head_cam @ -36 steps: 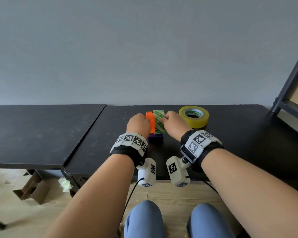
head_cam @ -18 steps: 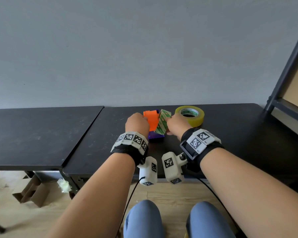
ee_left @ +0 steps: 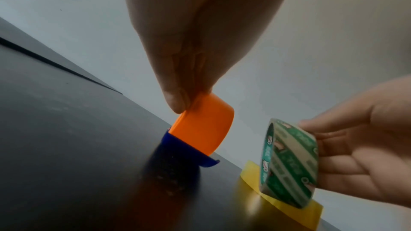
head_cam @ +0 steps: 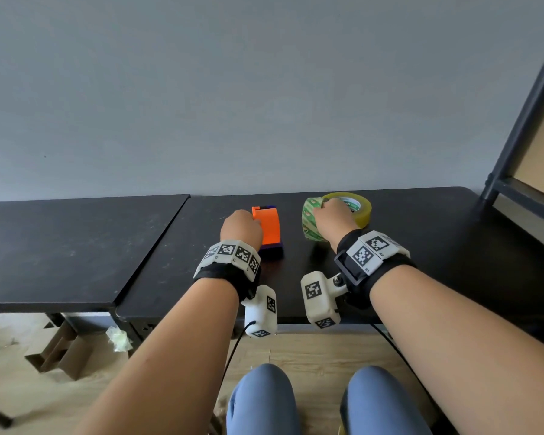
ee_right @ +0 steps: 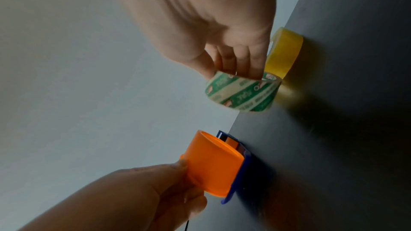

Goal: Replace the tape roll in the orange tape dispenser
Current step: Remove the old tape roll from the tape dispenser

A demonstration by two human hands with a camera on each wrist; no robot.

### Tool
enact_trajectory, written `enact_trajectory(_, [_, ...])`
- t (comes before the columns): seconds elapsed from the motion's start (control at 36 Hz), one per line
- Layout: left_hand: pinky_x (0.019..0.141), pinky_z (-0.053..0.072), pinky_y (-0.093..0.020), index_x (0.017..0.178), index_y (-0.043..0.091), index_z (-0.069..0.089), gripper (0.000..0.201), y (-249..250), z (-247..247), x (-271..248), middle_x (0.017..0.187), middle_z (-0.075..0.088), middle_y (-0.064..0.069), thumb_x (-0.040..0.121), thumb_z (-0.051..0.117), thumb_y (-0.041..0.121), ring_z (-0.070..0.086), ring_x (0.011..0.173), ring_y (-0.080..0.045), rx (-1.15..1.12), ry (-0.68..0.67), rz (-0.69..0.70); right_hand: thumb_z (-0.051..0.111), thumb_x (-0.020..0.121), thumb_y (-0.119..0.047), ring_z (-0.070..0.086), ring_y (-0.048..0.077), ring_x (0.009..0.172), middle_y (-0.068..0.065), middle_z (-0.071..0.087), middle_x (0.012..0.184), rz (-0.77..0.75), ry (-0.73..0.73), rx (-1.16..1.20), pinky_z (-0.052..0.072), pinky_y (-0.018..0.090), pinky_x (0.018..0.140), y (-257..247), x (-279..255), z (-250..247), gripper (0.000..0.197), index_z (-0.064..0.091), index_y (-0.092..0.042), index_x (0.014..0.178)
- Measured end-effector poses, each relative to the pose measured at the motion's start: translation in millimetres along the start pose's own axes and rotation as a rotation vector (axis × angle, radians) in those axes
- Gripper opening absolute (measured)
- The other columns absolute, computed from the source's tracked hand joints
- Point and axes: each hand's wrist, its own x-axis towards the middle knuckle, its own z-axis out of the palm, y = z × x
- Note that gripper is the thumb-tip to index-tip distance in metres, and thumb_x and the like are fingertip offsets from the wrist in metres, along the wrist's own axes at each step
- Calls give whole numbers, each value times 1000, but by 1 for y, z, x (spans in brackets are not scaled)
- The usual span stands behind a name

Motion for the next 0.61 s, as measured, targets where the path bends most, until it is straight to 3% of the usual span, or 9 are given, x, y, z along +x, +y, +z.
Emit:
enact_trajectory(0.06, [86, 51, -39, 107, -1, 68, 34, 1, 0, 0, 106, 71, -18, 98, 44, 21, 65, 103, -35, 21, -1, 11, 38, 98, -9, 48, 26, 77, 5, 39, 62, -54, -14, -59, 29, 29, 49, 0, 0, 0, 32, 38, -6, 65])
enact_trajectory(0.14, [82, 48, -36, 109, -2, 65, 35, 5, -2, -3, 110, 70, -19, 98, 41, 20, 64, 105, -35, 55, -7, -6, 40, 95, -9, 47, 25, 67, 5, 40, 61, -122, -5, -90, 29, 28, 48, 1, -3, -1, 28, 42, -5, 68])
enact_trajectory(0.19, [89, 46, -38, 118, -1, 58, 34, 9, -2, -8, 122, 63, -20, 98, 39, 19, 58, 115, -36, 86, 23, 4, 41, 94, -9, 53, 28, 70, 10, 53, 67, -158, 10, -98, 40, 32, 56, 2, -5, -4, 27, 51, -3, 70])
enact_trajectory(0.25, [97, 42, -40, 127, 3, 50, 35, 14, -1, -15, 132, 52, -19, 97, 41, 17, 47, 125, -36, 126, 76, 39, 42, 93, -10, 64, 34, 88, 19, 68, 89, -181, 24, -100, 52, 39, 76, 2, -8, -9, 26, 64, 4, 90])
enact_trajectory(0.31, [95, 41, -41, 128, 5, 47, 36, 21, 0, -22, 133, 48, -17, 94, 43, 13, 42, 126, -35, 163, 113, 86, 43, 91, -7, 65, 36, 96, 22, 69, 100, -205, 51, -115, 53, 43, 86, 3, -11, -15, 27, 65, 6, 100])
enact_trajectory(0.36, [92, 42, -41, 126, 6, 49, 35, 30, 2, -27, 131, 48, -16, 92, 44, 11, 41, 124, -34, 177, 139, 149, 44, 92, -8, 63, 34, 100, 19, 68, 105, -218, 84, -152, 51, 39, 86, 6, -12, -23, 28, 64, 3, 108])
enact_trajectory(0.44, [92, 41, -38, 123, 7, 52, 33, 45, 10, -33, 127, 52, -15, 92, 45, 13, 44, 121, -33, 217, 161, 247, 44, 92, -10, 61, 30, 100, 13, 66, 109, -233, 147, -218, 44, 29, 76, 15, -12, -39, 28, 61, -2, 113])
enact_trajectory(0.61, [98, 39, -37, 134, 11, 50, 43, 74, 31, -43, 133, 51, -14, 91, 47, 16, 45, 124, -33, 266, 86, 343, 47, 90, -8, 61, 32, 103, 14, 65, 112, -214, 186, -363, 47, 35, 81, 41, -13, -74, 24, 61, -5, 108])
